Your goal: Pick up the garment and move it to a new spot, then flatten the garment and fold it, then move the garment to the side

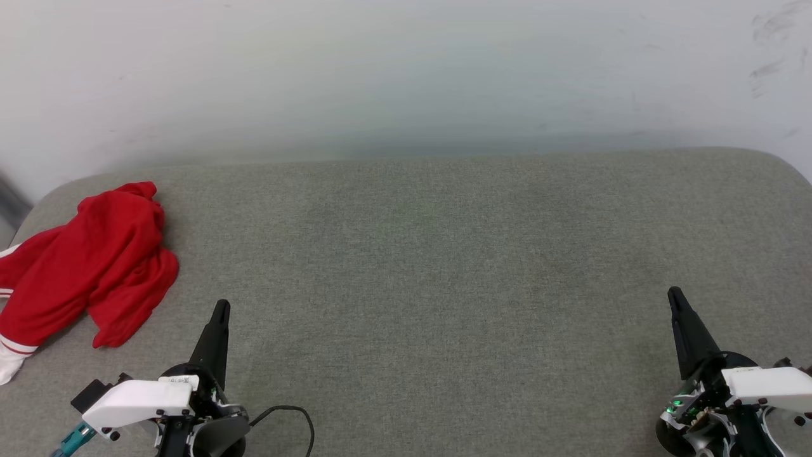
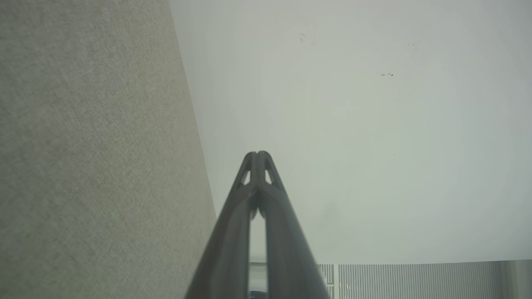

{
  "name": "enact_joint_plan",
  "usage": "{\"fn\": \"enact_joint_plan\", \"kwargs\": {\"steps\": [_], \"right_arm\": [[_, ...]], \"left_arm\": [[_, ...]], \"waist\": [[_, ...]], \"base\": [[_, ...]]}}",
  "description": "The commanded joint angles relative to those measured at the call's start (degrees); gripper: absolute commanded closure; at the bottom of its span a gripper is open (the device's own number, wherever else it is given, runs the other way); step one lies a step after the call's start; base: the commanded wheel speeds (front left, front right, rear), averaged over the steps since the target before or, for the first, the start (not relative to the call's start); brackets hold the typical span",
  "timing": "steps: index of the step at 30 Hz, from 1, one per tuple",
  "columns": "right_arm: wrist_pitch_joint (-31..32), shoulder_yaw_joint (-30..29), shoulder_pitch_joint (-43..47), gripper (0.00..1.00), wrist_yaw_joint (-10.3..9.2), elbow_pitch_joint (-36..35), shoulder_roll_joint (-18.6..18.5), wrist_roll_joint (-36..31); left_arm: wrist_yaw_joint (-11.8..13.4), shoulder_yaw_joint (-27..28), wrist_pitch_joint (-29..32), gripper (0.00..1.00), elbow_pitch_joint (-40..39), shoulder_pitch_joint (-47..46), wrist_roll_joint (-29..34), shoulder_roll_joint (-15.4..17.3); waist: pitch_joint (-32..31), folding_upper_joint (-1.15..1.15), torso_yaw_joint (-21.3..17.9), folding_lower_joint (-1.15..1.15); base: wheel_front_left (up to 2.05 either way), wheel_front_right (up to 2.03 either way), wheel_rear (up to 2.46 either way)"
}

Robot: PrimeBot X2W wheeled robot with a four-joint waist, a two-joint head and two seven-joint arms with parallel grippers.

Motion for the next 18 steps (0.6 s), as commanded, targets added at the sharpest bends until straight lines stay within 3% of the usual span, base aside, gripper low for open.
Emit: {"fn": "enact_joint_plan", "kwargs": {"steps": [1,18], "right_arm": [[-0.1,0.0,-0.6,1.0,-0.02,0.0,0.2,-0.3],[-0.1,0.0,-0.6,1.0,-0.02,0.0,0.2,-0.3]], "left_arm": [[-0.2,0.1,0.0,1.0,0.0,-0.4,0.1,-0.1],[-0.2,0.1,0.0,1.0,0.0,-0.4,0.1,-0.1]], "waist": [[0.0,0.0,0.0,0.0],[0.0,0.0,0.0,0.0]], "base": [[0.0,0.0,0.0],[0.0,0.0,0.0]]}}
